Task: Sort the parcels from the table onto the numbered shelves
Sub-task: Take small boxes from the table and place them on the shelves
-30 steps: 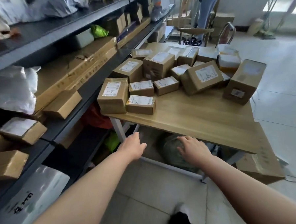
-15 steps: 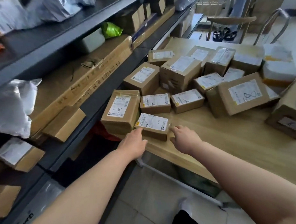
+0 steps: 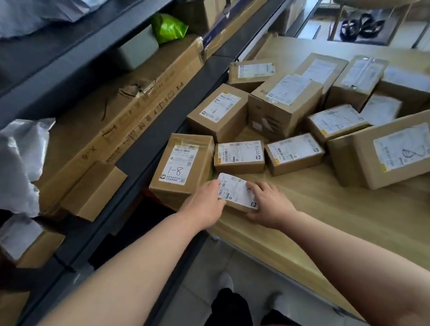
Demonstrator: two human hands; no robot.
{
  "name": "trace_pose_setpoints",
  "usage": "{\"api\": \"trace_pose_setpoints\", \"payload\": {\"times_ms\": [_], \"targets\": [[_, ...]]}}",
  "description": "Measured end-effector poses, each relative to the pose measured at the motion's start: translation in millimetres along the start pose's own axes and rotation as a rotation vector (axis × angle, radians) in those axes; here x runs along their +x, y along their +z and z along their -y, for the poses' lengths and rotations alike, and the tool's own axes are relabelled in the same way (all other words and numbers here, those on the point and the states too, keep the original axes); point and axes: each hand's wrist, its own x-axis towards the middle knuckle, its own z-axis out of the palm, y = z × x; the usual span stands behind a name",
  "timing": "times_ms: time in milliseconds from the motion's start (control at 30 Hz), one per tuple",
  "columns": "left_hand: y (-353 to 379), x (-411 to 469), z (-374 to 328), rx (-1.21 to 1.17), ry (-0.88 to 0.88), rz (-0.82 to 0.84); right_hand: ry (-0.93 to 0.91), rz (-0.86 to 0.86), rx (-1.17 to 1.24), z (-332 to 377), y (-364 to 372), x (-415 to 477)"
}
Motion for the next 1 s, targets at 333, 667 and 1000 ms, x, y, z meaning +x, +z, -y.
{"api": "trace_pose_setpoints", "payload": {"times_ms": [333,667,1000], "targets": [[6.2,88.3,-42.8,0.149,0.195,0.015,0.400,-0.148,0.106,-56.8,5.7,-68.5],[3.6,161.0,-59.8,0.264,0.090,0.072,0.532,-0.161,0.110,-54.8,3.8,-68.9],[13.2,132.4,-34.2,0.323,0.173,0.094,0.551,-0.221,0.115,-62.8,5.3,-73.1]]}}
